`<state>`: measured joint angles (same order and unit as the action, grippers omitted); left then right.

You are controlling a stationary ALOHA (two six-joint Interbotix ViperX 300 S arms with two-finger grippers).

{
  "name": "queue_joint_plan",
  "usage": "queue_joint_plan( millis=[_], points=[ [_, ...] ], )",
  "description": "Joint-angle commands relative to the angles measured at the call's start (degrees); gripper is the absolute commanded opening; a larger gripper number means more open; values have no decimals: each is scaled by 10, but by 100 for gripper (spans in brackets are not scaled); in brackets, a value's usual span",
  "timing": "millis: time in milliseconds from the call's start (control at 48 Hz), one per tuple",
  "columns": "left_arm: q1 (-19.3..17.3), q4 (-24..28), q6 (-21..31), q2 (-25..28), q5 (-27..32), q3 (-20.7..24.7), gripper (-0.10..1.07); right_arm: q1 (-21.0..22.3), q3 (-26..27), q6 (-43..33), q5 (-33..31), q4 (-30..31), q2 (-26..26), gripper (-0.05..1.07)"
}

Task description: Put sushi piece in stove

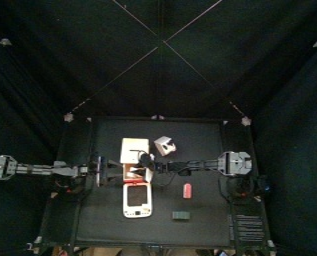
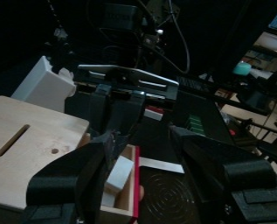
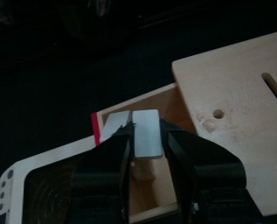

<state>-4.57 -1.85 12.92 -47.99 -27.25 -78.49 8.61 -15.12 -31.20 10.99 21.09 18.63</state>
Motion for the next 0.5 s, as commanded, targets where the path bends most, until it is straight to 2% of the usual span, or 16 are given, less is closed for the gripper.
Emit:
queue_joint_plan(
  millis=[0, 125, 333, 479],
  points=[
    [1, 0, -1, 3, -4, 7, 89, 3, 16, 0, -3, -4, -11, 62],
    [1, 0, -1, 2, -4, 7, 89, 3, 18, -1, -9, -4, -5, 65],
    [1, 0, -1, 2, -4, 7, 89, 3, 25, 0, -19, -5, 6, 78],
    [1, 0, -1, 2, -4, 7, 89, 2, 28, 0, -22, -4, 10, 83]
  ],
)
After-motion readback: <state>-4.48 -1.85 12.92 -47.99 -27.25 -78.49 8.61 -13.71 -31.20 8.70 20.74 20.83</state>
